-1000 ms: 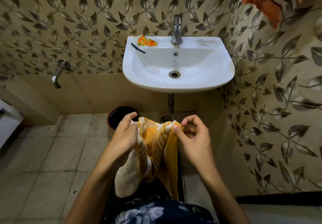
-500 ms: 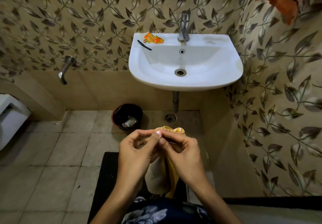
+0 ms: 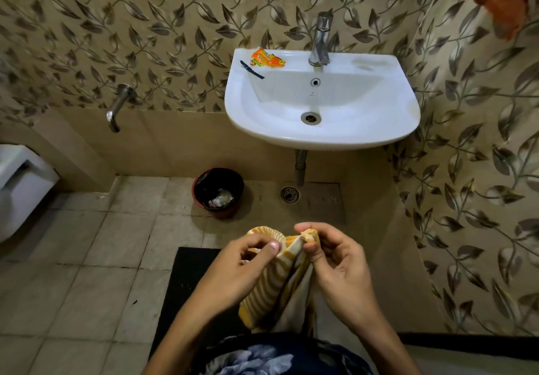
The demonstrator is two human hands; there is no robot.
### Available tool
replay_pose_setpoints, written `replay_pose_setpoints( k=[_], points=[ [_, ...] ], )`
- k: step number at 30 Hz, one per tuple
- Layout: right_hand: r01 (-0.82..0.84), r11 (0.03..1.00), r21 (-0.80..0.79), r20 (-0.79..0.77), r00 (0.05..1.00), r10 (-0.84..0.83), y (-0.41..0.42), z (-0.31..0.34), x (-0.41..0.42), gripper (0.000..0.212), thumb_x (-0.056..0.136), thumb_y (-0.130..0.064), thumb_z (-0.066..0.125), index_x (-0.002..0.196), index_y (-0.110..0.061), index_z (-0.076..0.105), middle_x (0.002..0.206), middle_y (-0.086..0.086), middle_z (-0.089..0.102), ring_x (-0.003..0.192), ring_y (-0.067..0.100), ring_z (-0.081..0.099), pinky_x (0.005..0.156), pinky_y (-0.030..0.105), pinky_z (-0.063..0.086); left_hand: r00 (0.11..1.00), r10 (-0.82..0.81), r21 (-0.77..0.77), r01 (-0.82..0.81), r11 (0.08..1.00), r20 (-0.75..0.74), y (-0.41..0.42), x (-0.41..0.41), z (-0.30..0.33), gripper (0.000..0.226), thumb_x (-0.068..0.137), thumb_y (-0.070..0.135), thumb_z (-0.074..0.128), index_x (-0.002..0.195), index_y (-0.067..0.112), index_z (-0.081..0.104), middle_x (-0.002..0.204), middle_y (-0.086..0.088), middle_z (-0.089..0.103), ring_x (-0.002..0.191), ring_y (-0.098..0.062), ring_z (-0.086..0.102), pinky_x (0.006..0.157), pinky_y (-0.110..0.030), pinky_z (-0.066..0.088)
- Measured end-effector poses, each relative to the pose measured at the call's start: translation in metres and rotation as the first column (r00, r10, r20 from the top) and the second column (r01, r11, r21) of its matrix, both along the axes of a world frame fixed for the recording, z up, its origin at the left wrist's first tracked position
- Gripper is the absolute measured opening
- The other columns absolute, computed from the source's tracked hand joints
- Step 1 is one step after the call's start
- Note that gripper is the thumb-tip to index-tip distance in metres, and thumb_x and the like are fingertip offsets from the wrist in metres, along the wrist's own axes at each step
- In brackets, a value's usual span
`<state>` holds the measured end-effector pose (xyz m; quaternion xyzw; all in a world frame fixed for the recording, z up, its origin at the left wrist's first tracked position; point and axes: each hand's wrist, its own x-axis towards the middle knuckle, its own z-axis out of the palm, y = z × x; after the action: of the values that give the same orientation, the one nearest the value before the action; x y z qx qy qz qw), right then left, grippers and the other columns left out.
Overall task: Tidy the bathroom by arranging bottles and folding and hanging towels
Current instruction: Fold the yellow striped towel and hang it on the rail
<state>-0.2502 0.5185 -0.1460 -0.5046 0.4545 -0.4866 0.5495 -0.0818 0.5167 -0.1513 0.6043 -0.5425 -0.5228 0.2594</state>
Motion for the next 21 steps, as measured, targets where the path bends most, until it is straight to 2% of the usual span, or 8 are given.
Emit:
replay_pose_setpoints(
  k=[2,4,7,9,11,15,18,21],
  points=[
    [0.027,1.0,-0.005,0.008,1.0,-0.027,0.0,0.004,0.0,0.019,0.081,-0.021,0.058,0.095,-0.018,0.07,0.092,-0.006,0.074,0.084,0.002,0.068,0.071,0.011,0.05,1.0,-0.026,0.108,0.027,0.994,-0.009,0.001,0.003,-0.021,0.034,0.091,0.052,0.038,0.104,0.038,0.067,0.109,0.017,0.067,0.108,0.001,0.057,0.098,-0.028,0.044],
    [0.042,0.999,-0.016,0.016,0.999,-0.042,-0.001,0.01,0.0,0.019,0.079,-0.024,0.058,0.093,-0.02,0.07,0.091,-0.006,0.074,0.084,0.003,0.068,0.072,0.012,0.051,0.996,-0.059,0.257,0.038,0.966,0.072,-0.001,0.008,-0.043,0.051,0.091,0.06,0.027,0.125,0.037,0.056,0.14,0.008,0.049,0.136,-0.014,0.035,0.114,-0.038,0.026],
    [0.048,0.997,-0.056,0.026,0.999,-0.047,-0.008,0.019,-0.004,0.019,0.079,-0.024,0.057,0.092,-0.02,0.069,0.087,-0.01,0.074,0.08,0.0,0.067,0.07,0.011,0.051,0.984,-0.099,0.369,0.039,0.929,0.147,-0.005,0.014,-0.065,0.06,0.092,0.062,0.021,0.142,0.033,0.035,0.156,0.004,0.02,0.146,-0.02,0.002,0.118,-0.043,0.006],
    [0.036,0.996,-0.087,0.014,0.999,-0.034,-0.014,0.024,-0.008,0.018,0.081,-0.024,0.055,0.093,-0.02,0.068,0.085,-0.011,0.073,0.078,-0.002,0.066,0.068,0.01,0.05,0.983,-0.105,0.303,0.055,0.951,0.153,-0.011,0.013,-0.071,0.053,0.092,0.061,0.024,0.134,0.037,0.045,0.155,0.011,0.019,0.145,-0.019,0.003,0.118,-0.046,0.004],
    [0.007,0.994,-0.106,0.001,1.0,-0.007,-0.019,0.028,-0.011,0.018,0.082,-0.025,0.054,0.091,-0.024,0.069,0.082,-0.011,0.072,0.073,-0.002,0.064,0.065,0.01,0.049,0.977,-0.126,0.171,0.097,0.98,0.17,-0.018,0.011,-0.074,0.031,0.094,0.054,0.032,0.1,0.048,0.061,0.147,0.02,0.024,0.137,-0.012,0.006,0.115,-0.046,0.005],
    [-0.077,0.984,-0.159,0.017,0.997,0.081,-0.029,0.034,-0.016,0.024,0.086,-0.023,0.049,0.086,-0.03,0.072,0.076,-0.011,0.067,0.069,-0.001,0.058,0.064,0.01,0.048,0.991,-0.132,-0.043,0.133,0.99,0.032,-0.034,0.002,-0.072,0.029,0.097,0.041,0.035,0.08,0.037,0.058,0.1,0.04,0.045,0.102,0.019,0.03,0.091,-0.011,0.018],
    [-0.132,0.969,-0.207,0.043,0.989,0.144,-0.035,0.038,-0.019,0.026,0.088,-0.019,0.046,0.086,-0.028,0.071,0.074,-0.011,0.065,0.068,-0.001,0.059,0.062,0.011,0.049,0.966,-0.231,-0.028,0.235,0.972,0.116,-0.046,-0.002,-0.083,0.035,0.098,0.047,0.027,0.094,0.027,0.056,0.083,0.022,0.047,0.096,-0.003,0.036,0.082,-0.02,0.024],
    [-0.097,0.967,-0.238,0.043,0.993,0.11,-0.042,0.042,-0.027,0.029,0.088,-0.018,0.045,0.085,-0.03,0.071,0.075,-0.012,0.065,0.069,-0.001,0.057,0.064,0.011,0.048,0.877,-0.365,0.075,0.36,0.93,0.312,-0.06,0.006,-0.095,0.042,0.095,0.056,0.021,0.099,0.036,0.057,0.109,0.012,0.054,0.113,-0.018,0.035,0.103,-0.036,0.023]
  ],
)
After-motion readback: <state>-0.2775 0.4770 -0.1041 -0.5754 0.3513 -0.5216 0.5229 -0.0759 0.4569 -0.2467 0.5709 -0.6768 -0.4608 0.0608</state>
